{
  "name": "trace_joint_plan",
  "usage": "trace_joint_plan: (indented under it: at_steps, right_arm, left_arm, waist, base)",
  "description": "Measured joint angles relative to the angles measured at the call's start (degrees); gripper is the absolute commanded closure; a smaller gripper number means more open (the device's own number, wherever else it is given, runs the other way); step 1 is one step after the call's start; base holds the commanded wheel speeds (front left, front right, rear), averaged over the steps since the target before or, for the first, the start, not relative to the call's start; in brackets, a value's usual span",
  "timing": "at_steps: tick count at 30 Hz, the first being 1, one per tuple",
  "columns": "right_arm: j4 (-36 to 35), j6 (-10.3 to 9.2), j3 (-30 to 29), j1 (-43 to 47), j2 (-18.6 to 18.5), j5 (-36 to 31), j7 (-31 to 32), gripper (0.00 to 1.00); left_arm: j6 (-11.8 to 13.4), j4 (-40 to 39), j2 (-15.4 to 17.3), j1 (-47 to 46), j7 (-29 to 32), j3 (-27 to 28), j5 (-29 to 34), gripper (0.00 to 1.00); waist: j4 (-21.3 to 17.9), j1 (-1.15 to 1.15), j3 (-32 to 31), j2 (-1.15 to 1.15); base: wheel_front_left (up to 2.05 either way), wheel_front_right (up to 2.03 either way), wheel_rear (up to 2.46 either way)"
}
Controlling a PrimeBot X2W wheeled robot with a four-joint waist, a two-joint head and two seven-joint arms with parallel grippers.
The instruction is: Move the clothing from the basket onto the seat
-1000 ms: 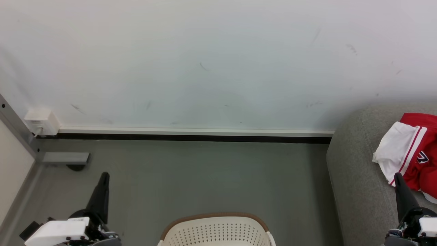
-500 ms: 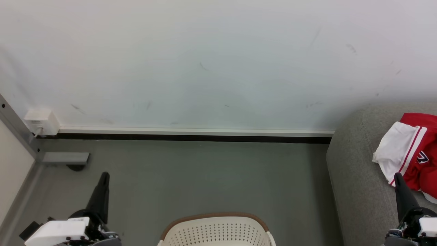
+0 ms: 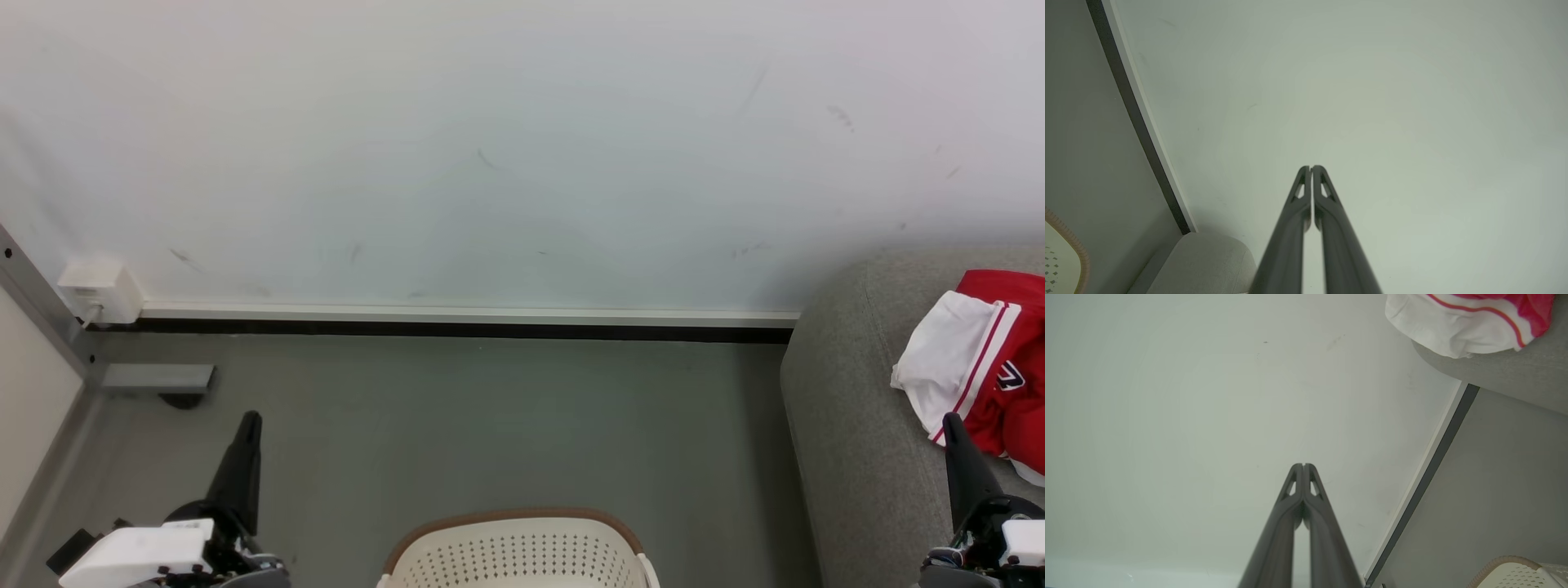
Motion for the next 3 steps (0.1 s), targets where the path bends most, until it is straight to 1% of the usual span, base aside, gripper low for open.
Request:
trace_joint_plan:
  at_steps: [3]
  right_arm:
    - [0.0, 0.0, 0.0, 0.0, 0.0, 0.0, 0.0, 1.0]
  left_arm:
    - [0.0, 0.0, 0.0, 0.0, 0.0, 0.0, 0.01, 1.0]
  waist:
    - [0.0, 0.0, 0.0, 0.0]
  base:
    - [0.0, 0.0, 0.0]
